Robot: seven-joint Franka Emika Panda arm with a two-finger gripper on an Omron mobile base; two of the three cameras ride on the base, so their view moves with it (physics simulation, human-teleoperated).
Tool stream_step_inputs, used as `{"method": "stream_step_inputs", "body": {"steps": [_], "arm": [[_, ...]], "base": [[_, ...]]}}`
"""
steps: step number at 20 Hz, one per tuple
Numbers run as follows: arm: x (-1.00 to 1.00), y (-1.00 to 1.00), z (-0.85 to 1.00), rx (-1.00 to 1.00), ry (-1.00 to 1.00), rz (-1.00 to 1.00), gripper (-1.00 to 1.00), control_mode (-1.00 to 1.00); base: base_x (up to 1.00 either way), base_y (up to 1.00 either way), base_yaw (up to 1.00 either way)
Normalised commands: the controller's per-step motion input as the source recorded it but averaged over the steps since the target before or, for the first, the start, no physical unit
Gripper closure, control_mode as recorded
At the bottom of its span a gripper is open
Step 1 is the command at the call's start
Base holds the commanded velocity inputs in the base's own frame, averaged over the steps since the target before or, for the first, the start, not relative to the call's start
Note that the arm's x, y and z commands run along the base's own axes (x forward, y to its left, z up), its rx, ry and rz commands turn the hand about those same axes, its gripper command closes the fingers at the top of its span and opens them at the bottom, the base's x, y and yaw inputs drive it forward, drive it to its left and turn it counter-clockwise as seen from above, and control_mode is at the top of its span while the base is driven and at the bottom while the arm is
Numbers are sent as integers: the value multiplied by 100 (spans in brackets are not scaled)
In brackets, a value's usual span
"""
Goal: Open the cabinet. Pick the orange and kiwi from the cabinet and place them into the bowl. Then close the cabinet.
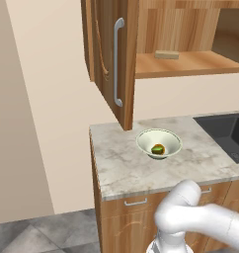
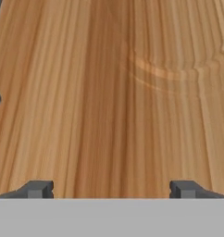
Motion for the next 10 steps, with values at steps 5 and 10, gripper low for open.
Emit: {"method": "stream_step_inputs", "body": {"steps": [5, 10], "arm": [[27, 19, 18, 0, 1, -20, -100, -100], [40, 11, 24, 0, 1, -18, -100, -100]], "base": [[0, 0, 0], [0, 0, 0]]}}
